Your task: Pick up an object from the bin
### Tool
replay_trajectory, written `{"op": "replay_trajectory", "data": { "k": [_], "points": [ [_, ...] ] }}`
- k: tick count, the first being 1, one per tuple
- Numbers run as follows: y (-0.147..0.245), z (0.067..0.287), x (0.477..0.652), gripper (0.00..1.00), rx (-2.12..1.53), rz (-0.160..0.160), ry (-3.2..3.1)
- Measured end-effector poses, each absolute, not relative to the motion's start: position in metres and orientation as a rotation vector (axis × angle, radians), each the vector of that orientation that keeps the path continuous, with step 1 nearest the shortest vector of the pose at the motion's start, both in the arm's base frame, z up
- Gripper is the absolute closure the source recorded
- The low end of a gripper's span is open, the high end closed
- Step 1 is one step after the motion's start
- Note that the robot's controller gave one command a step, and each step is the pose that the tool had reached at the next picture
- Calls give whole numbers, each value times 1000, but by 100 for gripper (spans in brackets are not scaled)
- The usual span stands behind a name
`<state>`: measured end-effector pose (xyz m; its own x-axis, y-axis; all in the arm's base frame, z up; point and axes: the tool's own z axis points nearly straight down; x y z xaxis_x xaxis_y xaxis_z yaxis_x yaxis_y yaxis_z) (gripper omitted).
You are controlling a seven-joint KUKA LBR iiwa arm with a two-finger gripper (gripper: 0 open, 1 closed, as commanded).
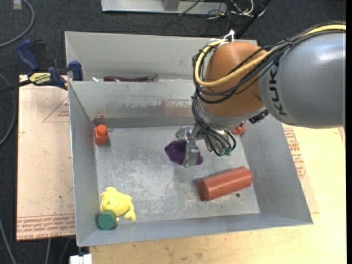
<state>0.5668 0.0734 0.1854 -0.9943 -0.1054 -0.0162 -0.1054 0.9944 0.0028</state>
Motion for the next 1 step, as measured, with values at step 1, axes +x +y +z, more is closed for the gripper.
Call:
{"op": "replay_trajectory", "data": {
  "k": [1],
  "points": [
    [74, 320, 562, 100, -12, 9, 3121]
  ]
}}
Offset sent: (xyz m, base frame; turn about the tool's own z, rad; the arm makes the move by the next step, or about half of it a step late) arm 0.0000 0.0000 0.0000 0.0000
